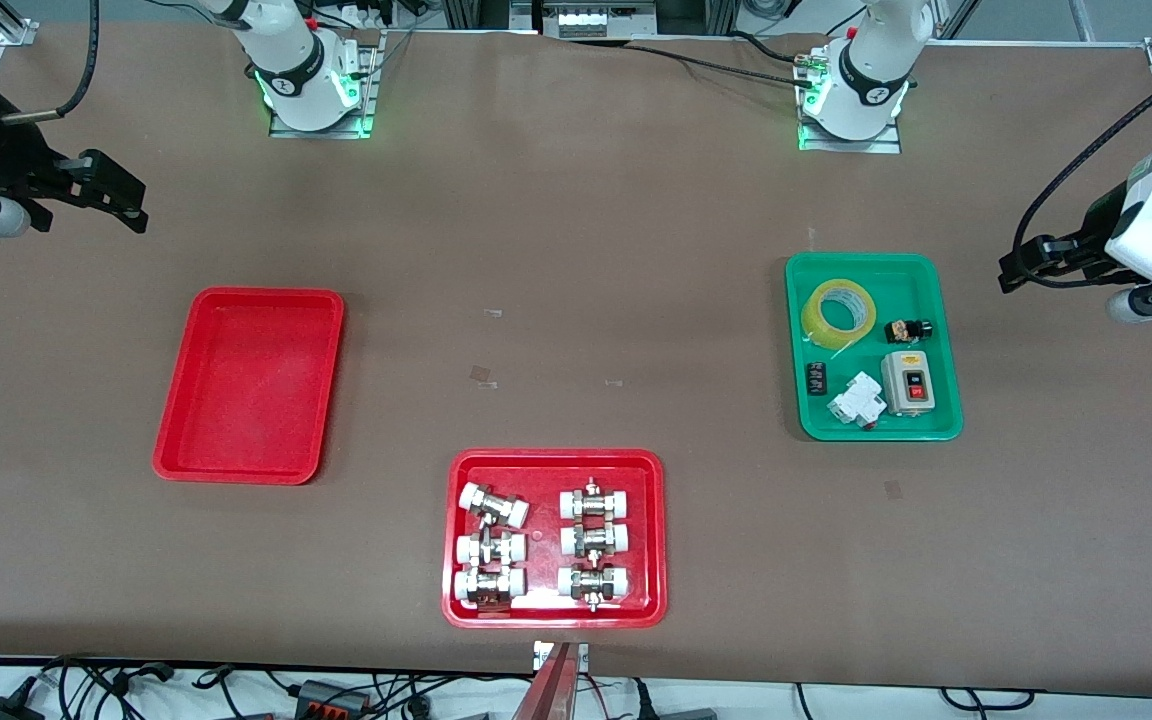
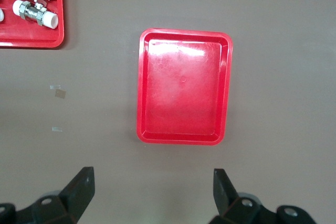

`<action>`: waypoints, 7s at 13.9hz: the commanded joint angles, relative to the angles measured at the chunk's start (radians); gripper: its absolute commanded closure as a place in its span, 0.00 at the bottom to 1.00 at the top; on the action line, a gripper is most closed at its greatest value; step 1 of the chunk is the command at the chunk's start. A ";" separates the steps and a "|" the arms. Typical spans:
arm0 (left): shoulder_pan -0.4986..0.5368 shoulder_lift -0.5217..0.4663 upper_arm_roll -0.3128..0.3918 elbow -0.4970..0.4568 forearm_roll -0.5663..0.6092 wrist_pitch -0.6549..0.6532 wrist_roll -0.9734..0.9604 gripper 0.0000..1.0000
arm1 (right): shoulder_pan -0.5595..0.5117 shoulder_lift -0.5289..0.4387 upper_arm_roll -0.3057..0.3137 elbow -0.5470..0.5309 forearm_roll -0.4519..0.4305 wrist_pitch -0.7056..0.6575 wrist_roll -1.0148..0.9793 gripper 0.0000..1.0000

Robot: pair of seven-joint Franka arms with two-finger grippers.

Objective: Left arm passes tape to right arm into tray

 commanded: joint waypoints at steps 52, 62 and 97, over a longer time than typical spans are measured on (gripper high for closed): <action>0.014 -0.114 -0.067 -0.655 -0.025 0.536 0.044 1.00 | -0.004 0.008 0.003 0.017 -0.014 -0.011 0.013 0.00; -0.064 0.167 -0.262 0.062 -0.220 0.061 -0.236 1.00 | 0.001 0.043 0.003 0.000 -0.005 -0.075 -0.005 0.00; -0.626 0.683 -0.219 0.291 -0.530 0.934 -1.406 0.95 | 0.200 0.466 0.003 0.002 0.896 0.430 -0.102 0.00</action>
